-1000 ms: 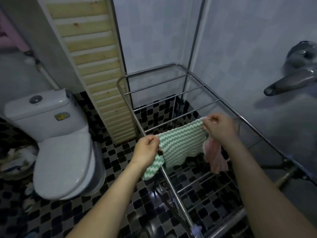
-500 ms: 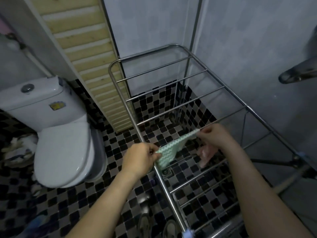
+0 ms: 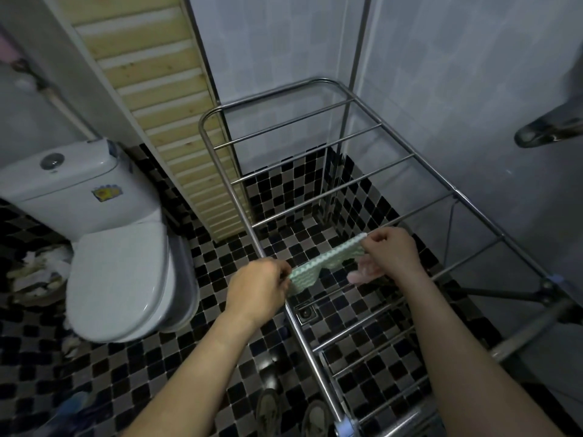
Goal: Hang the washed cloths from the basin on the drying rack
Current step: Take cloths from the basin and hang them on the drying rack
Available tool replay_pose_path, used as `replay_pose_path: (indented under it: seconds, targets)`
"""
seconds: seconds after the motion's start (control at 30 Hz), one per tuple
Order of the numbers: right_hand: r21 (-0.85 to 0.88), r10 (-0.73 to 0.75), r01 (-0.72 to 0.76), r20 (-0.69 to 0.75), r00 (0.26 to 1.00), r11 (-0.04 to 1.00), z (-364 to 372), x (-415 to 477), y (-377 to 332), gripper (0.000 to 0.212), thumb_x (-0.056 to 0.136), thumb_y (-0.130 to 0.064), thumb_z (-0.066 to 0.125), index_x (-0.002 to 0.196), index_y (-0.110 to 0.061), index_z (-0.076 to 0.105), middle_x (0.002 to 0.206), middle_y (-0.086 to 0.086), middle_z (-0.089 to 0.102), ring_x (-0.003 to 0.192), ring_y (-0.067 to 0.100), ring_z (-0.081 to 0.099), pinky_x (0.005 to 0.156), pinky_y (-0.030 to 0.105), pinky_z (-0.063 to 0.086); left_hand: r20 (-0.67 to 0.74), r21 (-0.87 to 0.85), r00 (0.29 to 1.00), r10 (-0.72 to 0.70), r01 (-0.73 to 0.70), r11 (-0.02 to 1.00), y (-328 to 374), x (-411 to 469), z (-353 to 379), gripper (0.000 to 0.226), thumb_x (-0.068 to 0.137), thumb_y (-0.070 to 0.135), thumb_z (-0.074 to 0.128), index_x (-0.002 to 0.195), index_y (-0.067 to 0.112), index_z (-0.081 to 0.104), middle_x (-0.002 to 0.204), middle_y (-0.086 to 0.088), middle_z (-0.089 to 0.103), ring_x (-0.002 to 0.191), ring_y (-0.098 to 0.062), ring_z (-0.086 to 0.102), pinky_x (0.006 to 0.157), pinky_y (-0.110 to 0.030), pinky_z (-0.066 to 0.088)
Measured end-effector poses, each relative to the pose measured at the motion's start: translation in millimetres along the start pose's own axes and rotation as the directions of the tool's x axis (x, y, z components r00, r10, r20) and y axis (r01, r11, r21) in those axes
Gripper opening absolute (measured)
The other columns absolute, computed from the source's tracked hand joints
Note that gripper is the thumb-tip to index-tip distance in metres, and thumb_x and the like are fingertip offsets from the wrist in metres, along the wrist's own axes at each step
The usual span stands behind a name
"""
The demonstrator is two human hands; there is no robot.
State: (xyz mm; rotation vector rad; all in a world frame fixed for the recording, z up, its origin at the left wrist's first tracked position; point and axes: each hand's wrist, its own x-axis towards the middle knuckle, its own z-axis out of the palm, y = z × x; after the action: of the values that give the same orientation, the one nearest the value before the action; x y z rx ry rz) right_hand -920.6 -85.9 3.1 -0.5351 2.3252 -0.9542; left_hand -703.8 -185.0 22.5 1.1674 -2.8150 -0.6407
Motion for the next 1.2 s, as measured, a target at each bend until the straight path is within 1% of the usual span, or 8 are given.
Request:
replay_pose_path:
  seconds: [0.2,0.33,0.43,0.6,0.73,1.0,1.13,1.2]
  targets:
    - [-0.174,-0.102,0.139,0.205,0.973,0.975,-28,-27,-20,0.008,0.093,-0.017,0.054,0.096,-0.017,0.061,0.08,0.0,0.064,0.059,0.01,0.059,0.054,0.024,0.044,0.023,-0.41,0.986,-0.162,0.158,0.899,3,-7,-14,0.01,0.092,0.028,0.06,0.098,0.025,0.068,0.078,0.005,0.069,0.053,-0.011,0.064,0.045,-0.022,0.051]
    - [-0.075,-0.27,0.335,0.444,0.854,0.939,-65,-65,-42,0.018,0.096,-0.015,0.051,0.105,-0.029,0.058,0.093,-0.001,0.062,0.069,0.019,0.057,0.058,0.028,0.052,0.175,-0.833,0.972,-0.156,0.23,0.504,23,-16,-41,0.027,0.091,0.029,0.061,0.084,0.007,0.075,0.076,-0.003,0.074,0.066,-0.01,0.067,0.066,-0.025,0.051]
    - [0.154,-0.377,0.354,0.551,0.744,0.923,-80,-87,-54,0.022,0.093,-0.01,0.057,0.107,-0.027,0.055,0.101,0.005,0.063,0.087,0.031,0.065,0.077,0.049,0.056,0.235,-0.794,0.969,0.072,0.149,0.59,46,-19,-46,0.019,0.088,0.03,0.064,0.101,0.021,0.074,0.097,0.005,0.074,0.087,-0.02,0.07,0.077,-0.033,0.057]
    - [0.373,-0.464,0.286,0.592,0.66,0.883,-88,-101,-56,0.045,0.082,0.004,0.066,0.112,-0.021,0.045,0.11,0.012,0.049,0.082,0.028,0.055,0.075,0.044,0.05,0.297,-0.812,0.91,0.289,0.082,0.578,77,-26,-54,0.024,0.086,0.026,0.067,0.109,0.02,0.07,0.098,0.002,0.074,0.088,-0.012,0.07,0.083,-0.026,0.054]
    - [0.371,-0.476,0.307,0.568,0.671,0.876,-95,-110,-51,0.058,0.081,0.005,0.07,0.121,-0.027,0.043,0.103,0.005,0.051,0.075,0.019,0.056,0.068,0.031,0.051,0.206,-0.821,0.948,0.243,0.032,0.571,76,-37,-63,0.018,0.081,0.027,0.072,0.093,0.014,0.075,0.091,-0.01,0.075,0.085,-0.032,0.071,0.081,-0.046,0.056]
    - [0.058,-0.415,0.452,0.513,0.751,0.89,-130,-122,-33,0.013,0.077,-0.025,0.079,0.09,-0.027,0.077,0.08,0.033,0.058,0.064,0.029,0.048,0.068,0.036,0.039,-0.006,-0.894,0.963,0.27,-0.126,0.431,86,-60,-90,0.007,0.084,0.014,0.068,0.089,0.013,0.073,0.079,0.001,0.073,0.07,-0.012,0.069,0.06,-0.021,0.052]
    - [-0.039,-0.478,0.52,0.34,0.81,0.853,-153,-127,-16,0.002,0.077,-0.03,0.076,0.078,-0.031,0.074,0.08,0.005,0.065,0.071,0.017,0.059,0.072,0.032,0.049,-0.026,-0.853,0.927,0.375,-0.216,0.475,97,-67,-83,0.009,0.087,0.021,0.064,0.091,0.017,0.07,0.085,-0.005,0.069,0.079,-0.015,0.066,0.071,-0.026,0.052]
    - [0.16,-0.489,0.463,0.301,0.818,0.872,-161,-133,-8,0.014,0.085,-0.019,0.068,0.075,-0.029,0.07,0.092,0.01,0.067,0.078,0.017,0.061,0.069,0.026,0.052,0.007,-0.869,0.913,0.408,-0.196,0.454,101,-71,-77,0.009,0.09,0.018,0.061,0.095,0.013,0.067,0.084,-0.008,0.066,0.076,-0.017,0.063,0.069,-0.026,0.052]
